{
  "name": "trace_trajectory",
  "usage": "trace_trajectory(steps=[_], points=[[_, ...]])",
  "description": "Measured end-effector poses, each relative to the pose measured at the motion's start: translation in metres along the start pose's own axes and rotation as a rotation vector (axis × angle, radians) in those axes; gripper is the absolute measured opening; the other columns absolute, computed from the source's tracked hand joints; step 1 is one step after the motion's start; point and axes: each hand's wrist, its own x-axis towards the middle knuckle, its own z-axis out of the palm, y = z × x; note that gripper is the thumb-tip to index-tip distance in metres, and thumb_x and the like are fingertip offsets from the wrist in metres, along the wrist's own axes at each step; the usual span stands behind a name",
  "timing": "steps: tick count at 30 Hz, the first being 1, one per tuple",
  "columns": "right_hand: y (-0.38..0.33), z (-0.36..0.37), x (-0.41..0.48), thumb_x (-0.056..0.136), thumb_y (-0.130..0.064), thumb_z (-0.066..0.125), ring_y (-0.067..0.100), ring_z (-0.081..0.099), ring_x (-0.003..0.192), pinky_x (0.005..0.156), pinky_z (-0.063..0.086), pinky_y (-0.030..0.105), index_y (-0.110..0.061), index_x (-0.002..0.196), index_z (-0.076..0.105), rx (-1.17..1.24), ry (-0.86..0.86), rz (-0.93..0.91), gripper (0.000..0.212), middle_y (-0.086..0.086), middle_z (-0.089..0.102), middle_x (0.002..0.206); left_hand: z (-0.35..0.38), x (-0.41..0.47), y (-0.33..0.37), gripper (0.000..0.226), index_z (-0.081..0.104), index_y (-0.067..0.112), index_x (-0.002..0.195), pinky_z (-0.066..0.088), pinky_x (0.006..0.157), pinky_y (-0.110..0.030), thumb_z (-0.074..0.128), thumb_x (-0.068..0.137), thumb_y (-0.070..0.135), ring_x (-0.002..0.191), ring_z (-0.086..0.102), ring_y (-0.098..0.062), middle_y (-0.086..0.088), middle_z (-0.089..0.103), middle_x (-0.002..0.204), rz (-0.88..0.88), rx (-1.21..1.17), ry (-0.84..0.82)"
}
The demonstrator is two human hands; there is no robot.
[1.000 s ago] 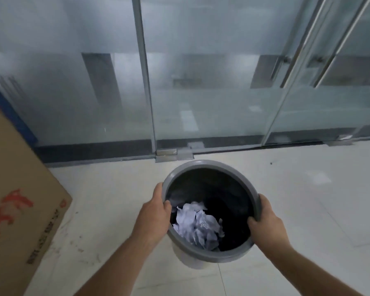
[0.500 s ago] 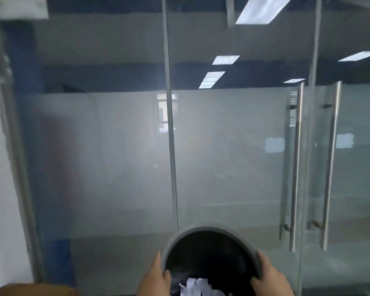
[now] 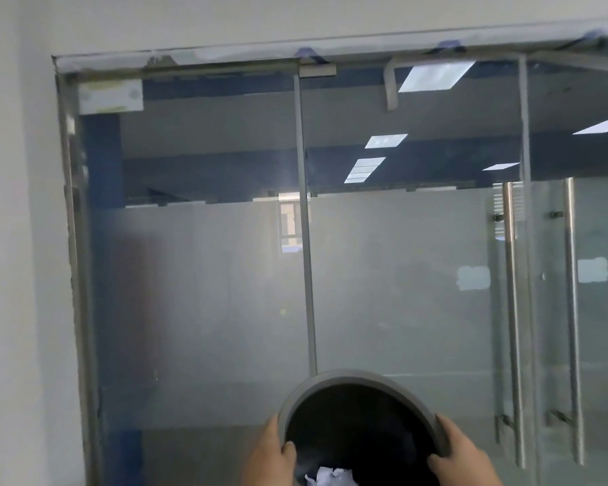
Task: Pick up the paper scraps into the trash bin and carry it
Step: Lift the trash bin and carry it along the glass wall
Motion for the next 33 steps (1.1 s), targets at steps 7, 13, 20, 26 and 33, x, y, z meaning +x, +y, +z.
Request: trace_trajectory(steps=[7, 13, 20, 26, 33], points=[[0.015, -0.049, -0.018, 0.076, -0.023, 0.064, 0.024, 0.057, 0.124, 0.103, 0.044, 0.027, -0.028, 0.147, 0.036, 0.045, 0.143, 0.055, 0.077, 0.007, 0.06, 0.136, 0.014, 0.006, 0.037, 0.057, 0.032, 0.028, 0.147, 0.043, 0.106, -0.03, 0.05, 0.093, 0.028, 0.122, 0.058, -0.024, -0.007, 0.059, 0.135, 0.082, -0.025, -0.12], [0.072, -0.123, -0.058, 0.078, -0.02, 0.065, 0.026, 0.062, 0.117, 0.097, 0.046, 0.028, -0.027, 0.146, 0.036, -0.007, 0.33, 0.184, 0.074, 0.011, 0.064, 0.13, 0.084, -0.013, 0.103, 0.061, 0.026, 0.031, 0.15, 0.042, 0.105, -0.028, 0.047, 0.093, 0.031, 0.128, 0.055, -0.024, -0.007, 0.055, 0.142, 0.245, -0.056, -0.282], [0.158, -0.199, -0.084, 0.065, -0.023, 0.063, 0.023, 0.062, 0.116, 0.1, 0.048, 0.031, -0.03, 0.139, 0.042, -0.044, 0.393, 0.335, 0.077, 0.007, 0.063, 0.13, 0.176, -0.056, 0.16, 0.065, 0.025, 0.027, 0.152, 0.038, 0.109, -0.027, 0.05, 0.092, 0.033, 0.132, 0.051, -0.022, -0.003, 0.047, 0.149, 0.329, -0.102, -0.489], [0.201, -0.258, -0.064, 0.042, -0.052, 0.071, 0.01, 0.06, 0.106, 0.084, 0.048, 0.015, -0.032, 0.127, 0.039, -0.067, 0.343, 0.363, 0.093, -0.004, 0.062, 0.121, 0.226, -0.066, 0.207, 0.066, 0.027, 0.026, 0.151, 0.04, 0.11, -0.032, 0.053, 0.091, 0.033, 0.127, 0.054, -0.023, -0.004, 0.052, 0.144, 0.35, -0.097, -0.552], [0.238, -0.297, -0.049, 0.068, -0.025, 0.061, 0.02, 0.059, 0.095, 0.087, 0.047, 0.026, -0.032, 0.136, 0.036, -0.121, 0.391, 0.357, 0.073, 0.005, 0.064, 0.118, 0.274, -0.081, 0.255, 0.063, 0.026, 0.027, 0.151, 0.042, 0.108, -0.032, 0.049, 0.093, 0.032, 0.124, 0.056, -0.023, -0.005, 0.055, 0.14, 0.339, -0.089, -0.528]])
